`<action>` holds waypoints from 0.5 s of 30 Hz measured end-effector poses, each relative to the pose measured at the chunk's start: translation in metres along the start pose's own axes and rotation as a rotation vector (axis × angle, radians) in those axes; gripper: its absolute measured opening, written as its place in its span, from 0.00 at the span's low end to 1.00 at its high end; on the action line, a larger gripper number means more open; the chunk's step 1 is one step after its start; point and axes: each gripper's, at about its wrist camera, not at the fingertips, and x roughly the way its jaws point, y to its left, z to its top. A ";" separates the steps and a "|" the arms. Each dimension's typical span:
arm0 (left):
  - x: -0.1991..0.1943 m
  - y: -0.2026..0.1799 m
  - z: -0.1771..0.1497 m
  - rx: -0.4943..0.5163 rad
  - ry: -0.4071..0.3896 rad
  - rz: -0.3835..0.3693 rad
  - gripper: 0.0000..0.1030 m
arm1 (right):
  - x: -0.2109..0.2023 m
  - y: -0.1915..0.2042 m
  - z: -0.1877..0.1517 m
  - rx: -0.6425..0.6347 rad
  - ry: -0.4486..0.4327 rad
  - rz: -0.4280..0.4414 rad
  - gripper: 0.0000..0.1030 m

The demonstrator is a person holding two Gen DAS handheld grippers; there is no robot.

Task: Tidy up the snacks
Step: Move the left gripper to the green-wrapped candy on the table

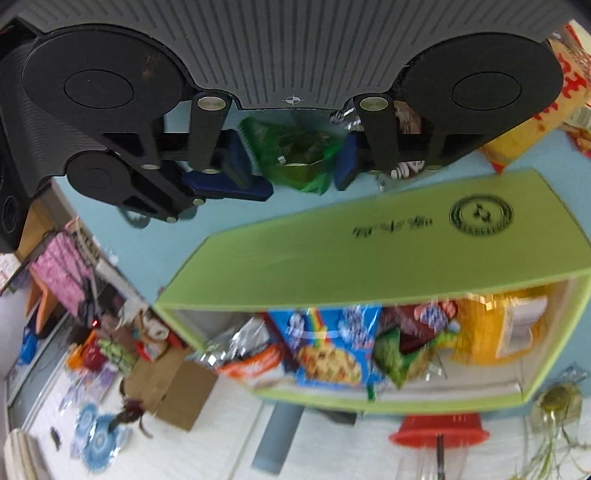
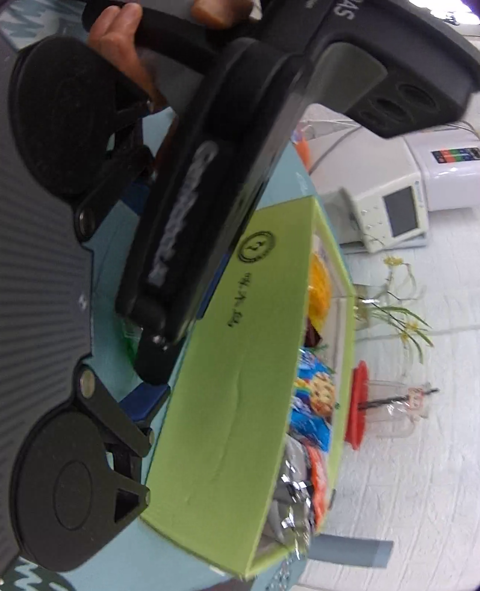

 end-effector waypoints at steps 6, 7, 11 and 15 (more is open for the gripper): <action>-0.009 -0.025 -0.032 0.056 0.038 -0.079 0.18 | -0.033 0.017 -0.029 0.023 0.013 -0.020 0.91; -0.012 -0.033 -0.040 0.083 0.039 -0.087 0.18 | -0.043 0.021 -0.037 0.041 0.017 -0.031 0.91; -0.024 -0.064 -0.072 0.183 0.030 -0.095 0.18 | -0.073 0.039 -0.069 0.106 -0.016 -0.102 0.91; -0.033 -0.084 -0.094 0.235 -0.001 -0.047 0.19 | -0.083 0.050 -0.082 0.114 -0.027 -0.160 0.91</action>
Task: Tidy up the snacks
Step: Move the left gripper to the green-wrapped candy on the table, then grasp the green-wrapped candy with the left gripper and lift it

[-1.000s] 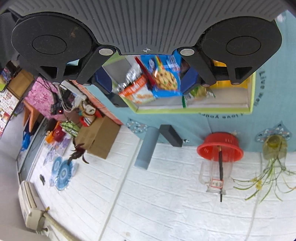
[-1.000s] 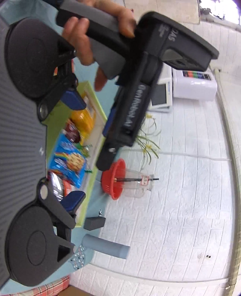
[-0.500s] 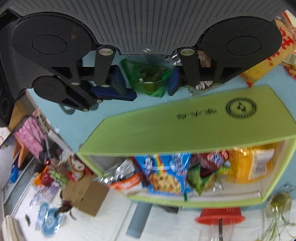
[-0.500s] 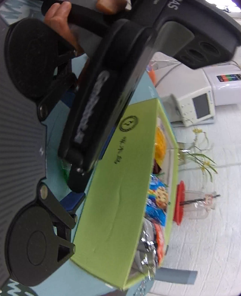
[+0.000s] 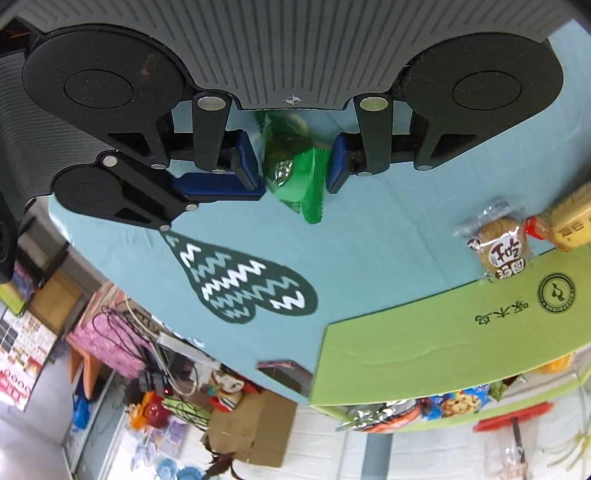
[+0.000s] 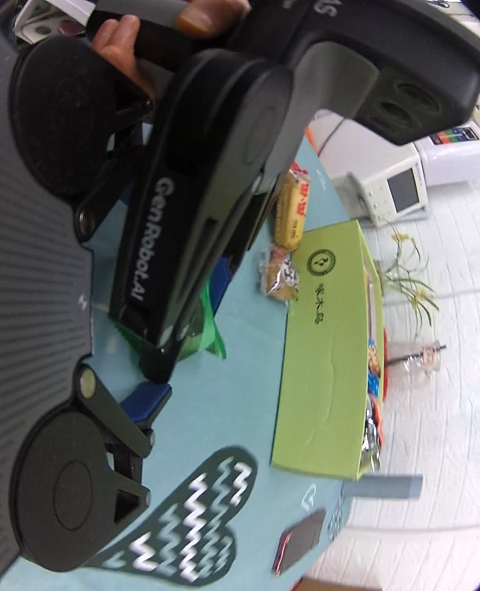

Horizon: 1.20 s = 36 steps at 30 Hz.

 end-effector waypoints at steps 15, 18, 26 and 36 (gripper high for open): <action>-0.005 0.000 -0.009 -0.024 -0.040 -0.027 0.32 | -0.017 0.018 -0.022 -0.031 -0.001 -0.147 0.91; -0.007 0.004 -0.010 -0.043 -0.038 -0.037 0.32 | -0.018 0.017 -0.021 -0.023 -0.001 -0.155 0.91; -0.035 0.028 -0.017 -0.147 -0.092 -0.086 0.42 | -0.015 0.010 -0.012 0.010 -0.023 -0.133 0.91; -0.010 0.014 -0.013 -0.119 -0.078 -0.046 0.41 | -0.006 0.015 -0.007 -0.059 -0.006 -0.083 0.74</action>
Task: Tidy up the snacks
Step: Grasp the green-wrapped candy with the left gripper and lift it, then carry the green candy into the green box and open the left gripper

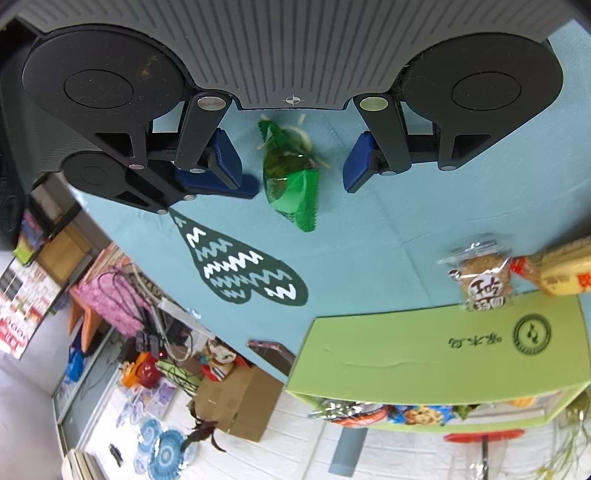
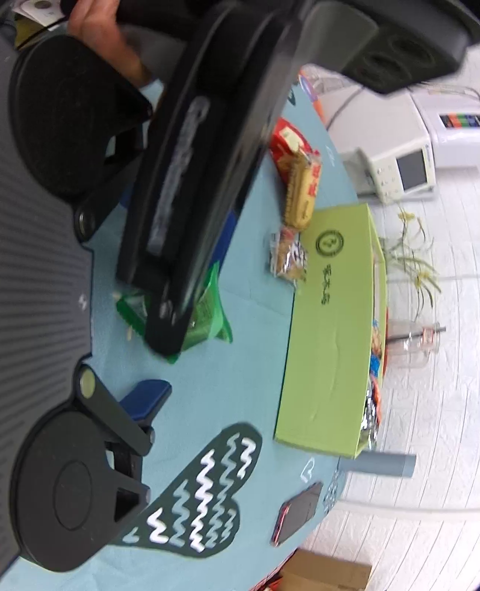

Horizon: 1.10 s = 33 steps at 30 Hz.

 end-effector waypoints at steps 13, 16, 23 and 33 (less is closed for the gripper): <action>-0.026 0.040 0.091 -0.096 -0.123 -0.003 0.06 | 0.011 -0.017 0.097 -0.072 -0.142 0.057 0.66; -0.033 0.058 0.134 -0.087 -0.197 0.024 0.06 | 0.028 -0.024 0.143 -0.112 -0.204 0.060 0.67; -0.008 0.119 0.192 -0.127 -0.216 0.136 0.07 | 0.107 -0.038 0.211 -0.122 -0.170 0.128 0.65; -0.015 0.149 0.186 -0.132 -0.299 0.191 0.58 | 0.125 -0.037 0.217 -0.154 -0.240 0.110 0.99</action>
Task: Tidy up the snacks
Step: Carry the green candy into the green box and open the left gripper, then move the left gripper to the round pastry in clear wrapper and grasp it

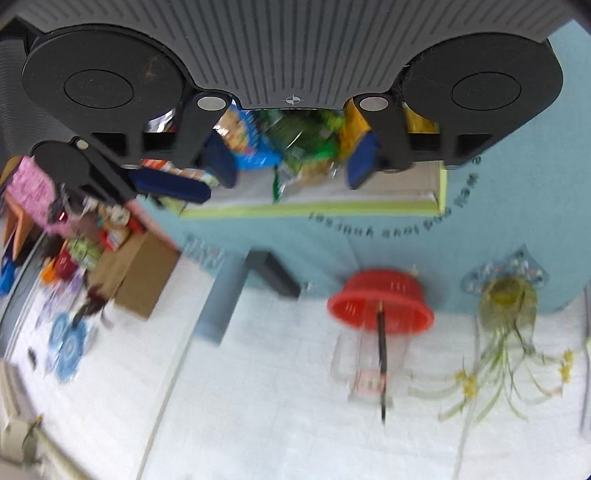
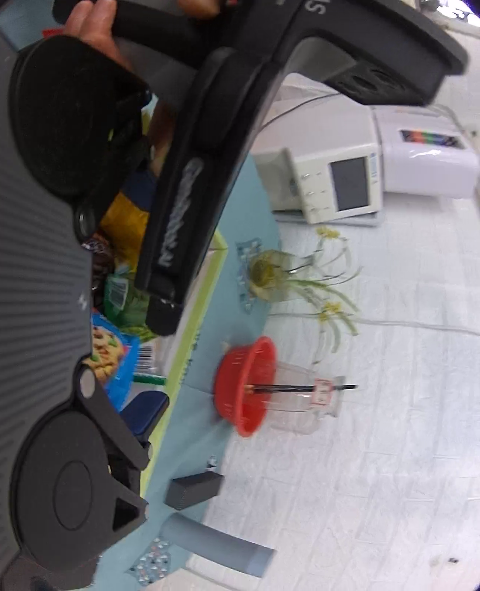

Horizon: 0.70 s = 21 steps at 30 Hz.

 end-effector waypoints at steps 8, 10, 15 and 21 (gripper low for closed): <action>-0.077 -0.027 -0.019 0.070 -0.135 -0.042 0.72 | -0.101 0.016 -0.021 0.028 -0.147 -0.010 1.00; -0.084 -0.029 -0.039 0.074 -0.105 -0.030 0.74 | -0.108 0.027 -0.041 0.030 -0.088 -0.007 1.00; -0.069 -0.025 -0.097 0.068 0.079 0.030 0.71 | -0.091 0.053 -0.097 0.044 0.119 0.057 1.00; -0.041 -0.028 -0.110 0.109 0.205 0.065 0.64 | -0.053 0.071 -0.105 -0.018 0.229 0.105 0.99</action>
